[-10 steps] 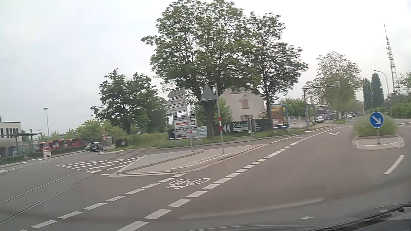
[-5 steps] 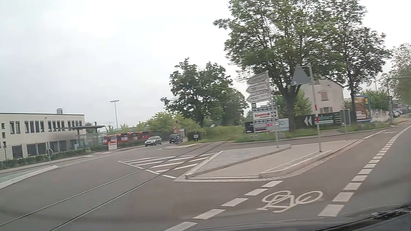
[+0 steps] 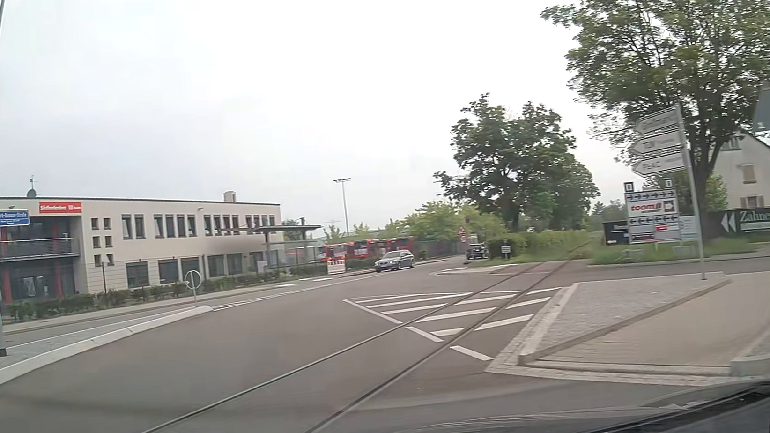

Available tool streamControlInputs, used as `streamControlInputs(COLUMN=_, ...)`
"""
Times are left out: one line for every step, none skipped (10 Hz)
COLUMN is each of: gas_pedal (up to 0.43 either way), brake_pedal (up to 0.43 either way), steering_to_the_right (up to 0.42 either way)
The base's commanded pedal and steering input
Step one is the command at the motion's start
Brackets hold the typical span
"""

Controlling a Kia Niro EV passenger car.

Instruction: Follow the waypoints while adhering to traffic rules and regulations

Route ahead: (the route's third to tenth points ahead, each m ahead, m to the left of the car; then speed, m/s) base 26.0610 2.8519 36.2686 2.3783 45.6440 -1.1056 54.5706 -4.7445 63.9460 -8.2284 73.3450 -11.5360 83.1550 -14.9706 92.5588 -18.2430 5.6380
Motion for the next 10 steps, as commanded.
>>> streamControlInputs(gas_pedal=0.087, brake_pedal=0.0, steering_to_the_right=-0.283)
streamControlInputs(gas_pedal=0.098, brake_pedal=0.0, steering_to_the_right=-0.262)
streamControlInputs(gas_pedal=0.118, brake_pedal=0.0, steering_to_the_right=-0.234)
streamControlInputs(gas_pedal=0.15, brake_pedal=0.0, steering_to_the_right=-0.205)
streamControlInputs(gas_pedal=0.15, brake_pedal=0.0, steering_to_the_right=-0.184)
streamControlInputs(gas_pedal=0.15, brake_pedal=0.0, steering_to_the_right=-0.157)
streamControlInputs(gas_pedal=0.15, brake_pedal=0.0, steering_to_the_right=-0.135)
streamControlInputs(gas_pedal=0.15, brake_pedal=0.0, steering_to_the_right=-0.109)
streamControlInputs(gas_pedal=0.15, brake_pedal=0.0, steering_to_the_right=-0.08)
streamControlInputs(gas_pedal=0.15, brake_pedal=0.0, steering_to_the_right=-0.054)
